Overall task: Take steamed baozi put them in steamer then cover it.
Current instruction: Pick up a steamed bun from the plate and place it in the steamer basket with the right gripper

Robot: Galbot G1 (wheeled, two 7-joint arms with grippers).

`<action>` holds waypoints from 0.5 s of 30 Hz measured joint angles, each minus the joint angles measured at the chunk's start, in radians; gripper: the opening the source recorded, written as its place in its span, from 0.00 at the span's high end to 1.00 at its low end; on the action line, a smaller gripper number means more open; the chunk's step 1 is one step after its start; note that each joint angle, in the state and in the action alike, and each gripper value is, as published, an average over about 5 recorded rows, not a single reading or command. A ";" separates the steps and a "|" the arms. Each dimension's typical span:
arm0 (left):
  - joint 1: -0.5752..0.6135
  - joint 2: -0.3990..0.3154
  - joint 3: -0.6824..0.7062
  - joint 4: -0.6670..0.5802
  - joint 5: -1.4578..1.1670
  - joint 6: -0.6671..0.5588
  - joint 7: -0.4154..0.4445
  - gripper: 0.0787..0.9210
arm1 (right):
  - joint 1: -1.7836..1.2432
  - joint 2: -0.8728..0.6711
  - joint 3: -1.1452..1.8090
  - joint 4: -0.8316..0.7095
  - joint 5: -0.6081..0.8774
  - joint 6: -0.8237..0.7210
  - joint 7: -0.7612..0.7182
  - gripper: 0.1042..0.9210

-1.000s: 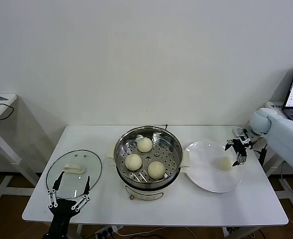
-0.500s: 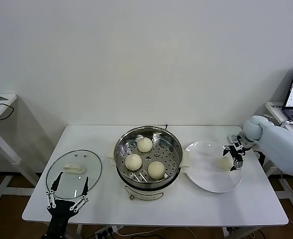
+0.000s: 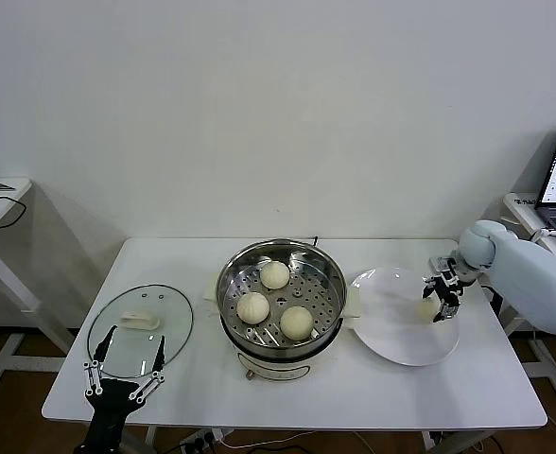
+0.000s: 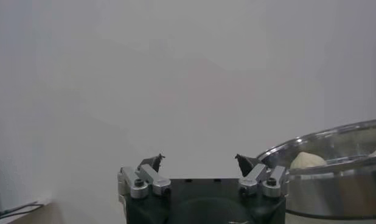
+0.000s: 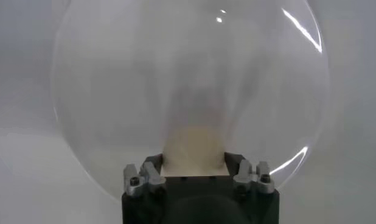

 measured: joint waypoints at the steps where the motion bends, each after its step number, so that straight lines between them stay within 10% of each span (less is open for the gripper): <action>1: 0.000 0.001 0.000 0.000 0.000 0.000 0.000 0.12 | 0.012 -0.004 -0.001 0.010 0.004 -0.003 -0.011 0.31; 15: -0.001 0.013 0.004 0.001 0.004 -0.001 0.000 0.12 | 0.387 0.023 -0.211 0.238 0.261 -0.080 -0.165 0.34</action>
